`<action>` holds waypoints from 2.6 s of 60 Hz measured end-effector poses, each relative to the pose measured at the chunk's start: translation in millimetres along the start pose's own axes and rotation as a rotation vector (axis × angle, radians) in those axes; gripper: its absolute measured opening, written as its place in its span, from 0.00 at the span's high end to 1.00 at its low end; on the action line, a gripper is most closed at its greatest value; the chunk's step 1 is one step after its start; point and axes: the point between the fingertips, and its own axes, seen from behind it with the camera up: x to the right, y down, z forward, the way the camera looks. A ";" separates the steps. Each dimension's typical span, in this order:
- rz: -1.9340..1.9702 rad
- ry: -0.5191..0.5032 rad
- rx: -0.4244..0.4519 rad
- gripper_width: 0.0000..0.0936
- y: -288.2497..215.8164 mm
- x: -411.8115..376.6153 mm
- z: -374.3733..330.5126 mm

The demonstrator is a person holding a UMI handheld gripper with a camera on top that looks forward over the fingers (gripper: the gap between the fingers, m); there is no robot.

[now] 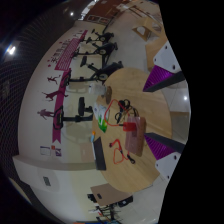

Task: Unplug charger

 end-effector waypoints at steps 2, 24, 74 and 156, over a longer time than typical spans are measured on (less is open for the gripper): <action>0.002 -0.011 0.001 0.08 -0.9 -9.8 6.9; 0.036 -0.059 0.008 0.08 -5.4 -72.9 108.7; 0.074 -0.007 0.212 0.79 -124.9 -43.3 173.2; 0.033 -0.155 -0.250 0.08 -51.8 84.6 47.3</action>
